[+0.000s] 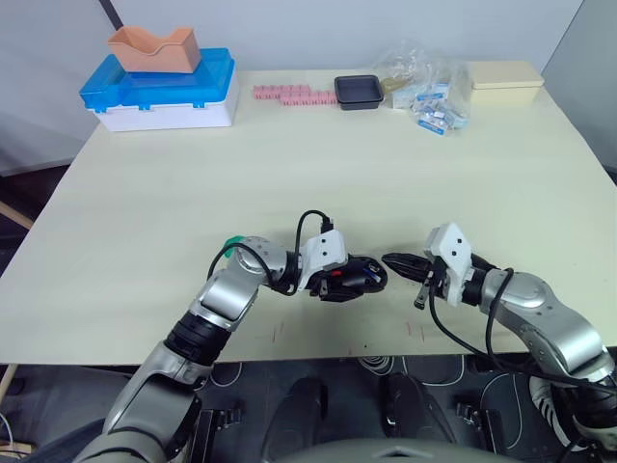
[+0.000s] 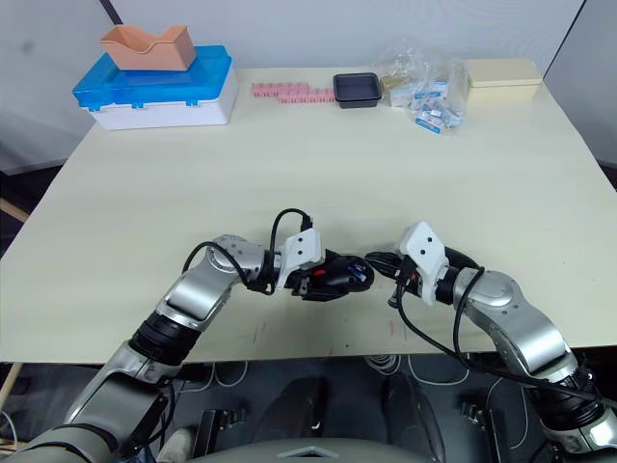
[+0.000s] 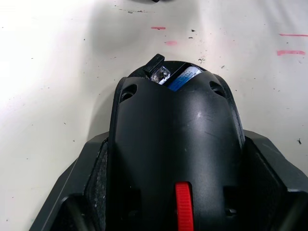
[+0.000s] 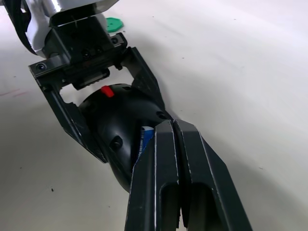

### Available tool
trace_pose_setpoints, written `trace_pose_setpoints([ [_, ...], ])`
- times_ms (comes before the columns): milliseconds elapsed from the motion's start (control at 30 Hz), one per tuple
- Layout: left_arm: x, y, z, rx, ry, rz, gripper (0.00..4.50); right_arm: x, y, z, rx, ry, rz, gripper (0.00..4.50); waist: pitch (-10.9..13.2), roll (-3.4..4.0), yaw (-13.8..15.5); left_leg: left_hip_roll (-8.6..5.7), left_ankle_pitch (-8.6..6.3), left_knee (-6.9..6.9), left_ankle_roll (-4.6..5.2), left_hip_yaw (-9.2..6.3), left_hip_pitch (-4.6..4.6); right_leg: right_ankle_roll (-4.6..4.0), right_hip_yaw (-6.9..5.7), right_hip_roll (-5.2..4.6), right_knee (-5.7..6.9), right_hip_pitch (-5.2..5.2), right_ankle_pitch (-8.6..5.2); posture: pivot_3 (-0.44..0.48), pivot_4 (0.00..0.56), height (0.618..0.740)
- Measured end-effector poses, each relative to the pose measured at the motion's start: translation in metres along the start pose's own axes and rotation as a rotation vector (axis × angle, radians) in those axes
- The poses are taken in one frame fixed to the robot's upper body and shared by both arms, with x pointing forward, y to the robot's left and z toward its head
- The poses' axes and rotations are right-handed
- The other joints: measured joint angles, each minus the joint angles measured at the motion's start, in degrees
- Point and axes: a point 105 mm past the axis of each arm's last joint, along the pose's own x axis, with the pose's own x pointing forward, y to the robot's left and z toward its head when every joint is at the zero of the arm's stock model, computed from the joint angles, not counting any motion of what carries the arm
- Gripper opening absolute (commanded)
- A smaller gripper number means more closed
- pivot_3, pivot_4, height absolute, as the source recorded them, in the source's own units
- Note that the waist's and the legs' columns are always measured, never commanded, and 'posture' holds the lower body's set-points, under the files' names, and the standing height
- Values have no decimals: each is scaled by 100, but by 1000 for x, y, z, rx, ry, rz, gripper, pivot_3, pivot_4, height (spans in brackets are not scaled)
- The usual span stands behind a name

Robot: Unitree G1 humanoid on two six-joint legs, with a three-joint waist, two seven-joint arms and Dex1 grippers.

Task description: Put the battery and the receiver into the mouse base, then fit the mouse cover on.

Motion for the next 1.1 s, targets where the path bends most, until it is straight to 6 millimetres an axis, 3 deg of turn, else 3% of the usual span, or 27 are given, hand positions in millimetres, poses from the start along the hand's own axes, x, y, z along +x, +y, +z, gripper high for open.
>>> trace_pose_setpoints([
  [1100,0,1,-1,-4,3,0,2956,22,3,-13,-10,37,35,39,0,0,0,-1,1,5,-2,18,19,-2,19,0,32,0,0,0,150,740],
])
